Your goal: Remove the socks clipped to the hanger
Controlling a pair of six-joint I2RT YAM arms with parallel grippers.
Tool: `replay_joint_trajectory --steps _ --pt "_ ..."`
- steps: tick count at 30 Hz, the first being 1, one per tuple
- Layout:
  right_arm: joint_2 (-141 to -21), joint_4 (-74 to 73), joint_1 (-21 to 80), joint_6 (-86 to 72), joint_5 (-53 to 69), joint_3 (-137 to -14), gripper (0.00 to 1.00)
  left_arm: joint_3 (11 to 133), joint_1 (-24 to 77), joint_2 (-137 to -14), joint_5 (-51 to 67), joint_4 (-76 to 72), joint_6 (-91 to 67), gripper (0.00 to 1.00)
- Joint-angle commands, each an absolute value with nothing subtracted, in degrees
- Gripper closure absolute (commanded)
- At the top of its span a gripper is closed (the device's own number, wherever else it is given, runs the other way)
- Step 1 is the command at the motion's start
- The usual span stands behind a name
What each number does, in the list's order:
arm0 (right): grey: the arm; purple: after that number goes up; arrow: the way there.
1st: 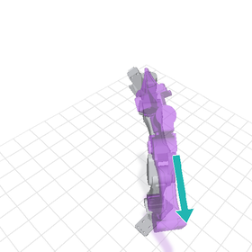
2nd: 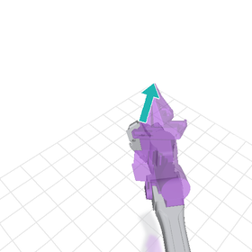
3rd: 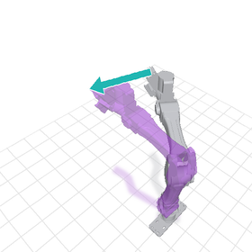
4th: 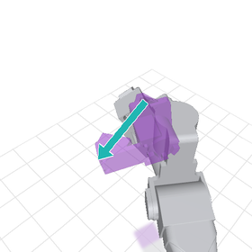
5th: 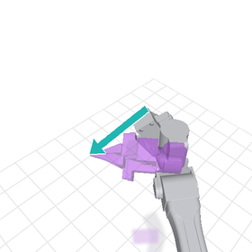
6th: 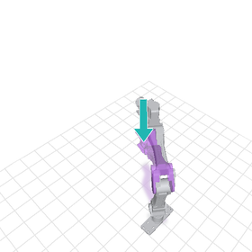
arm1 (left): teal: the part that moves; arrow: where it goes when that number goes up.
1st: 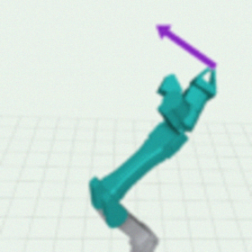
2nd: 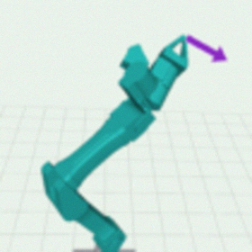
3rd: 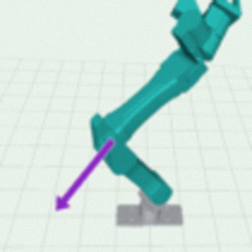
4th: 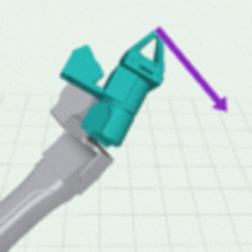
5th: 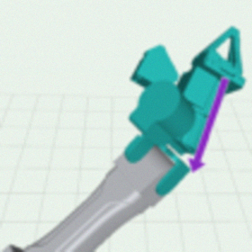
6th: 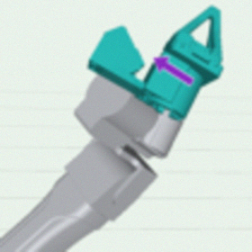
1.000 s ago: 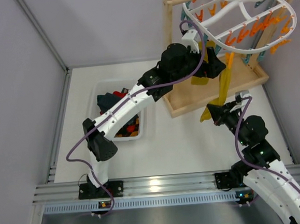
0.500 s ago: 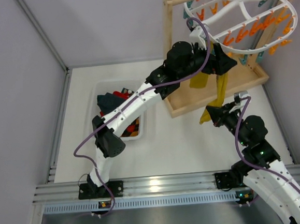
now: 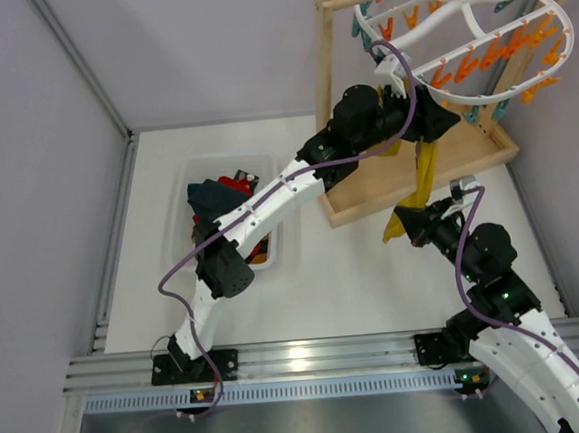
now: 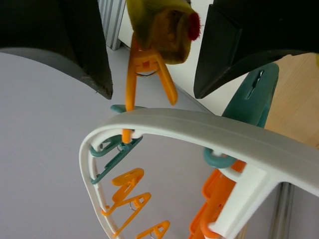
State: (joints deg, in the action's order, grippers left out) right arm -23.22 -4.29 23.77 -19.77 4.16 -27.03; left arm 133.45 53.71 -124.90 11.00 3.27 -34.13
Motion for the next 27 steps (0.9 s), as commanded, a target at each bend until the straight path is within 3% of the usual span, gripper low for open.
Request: replay_joint_trajectory --steps 1,10,13,18,21,22,25,27 --pt "-22.41 -4.13 22.94 -20.3 6.59 -27.6 1.0 136.23 52.38 -125.24 13.17 -4.04 -33.84 0.32" --pt "-23.2 -3.61 22.94 -20.57 7.56 -26.19 1.0 136.23 52.03 -126.21 15.21 -7.91 -33.31 0.44" --pt "-23.29 -2.9 22.94 -21.0 7.56 -25.14 1.0 136.23 51.77 -126.39 15.12 -8.17 -33.22 0.55" --pt "-24.17 -2.02 23.03 -22.15 9.4 -24.87 1.0 136.49 51.42 -127.7 14.59 -8.79 -34.36 0.82" --pt "-23.3 -2.98 23.03 -22.32 9.76 -24.87 1.0 136.67 51.33 -127.88 15.03 -8.7 -34.89 0.84" --pt "-22.86 -3.34 23.03 -22.41 9.76 -24.79 1.0 136.58 51.33 -127.88 15.46 -8.79 -34.81 0.83" --pt "-20.66 -5.53 22.94 -22.06 9.23 -25.4 1.0 135.09 51.33 -127.01 17.22 -8.7 -34.54 0.54" --pt "-19.6 -9.03 22.94 -20.75 7.92 -27.06 1.0 131.85 51.33 -125.52 18.1 -8.61 -34.1 0.46"
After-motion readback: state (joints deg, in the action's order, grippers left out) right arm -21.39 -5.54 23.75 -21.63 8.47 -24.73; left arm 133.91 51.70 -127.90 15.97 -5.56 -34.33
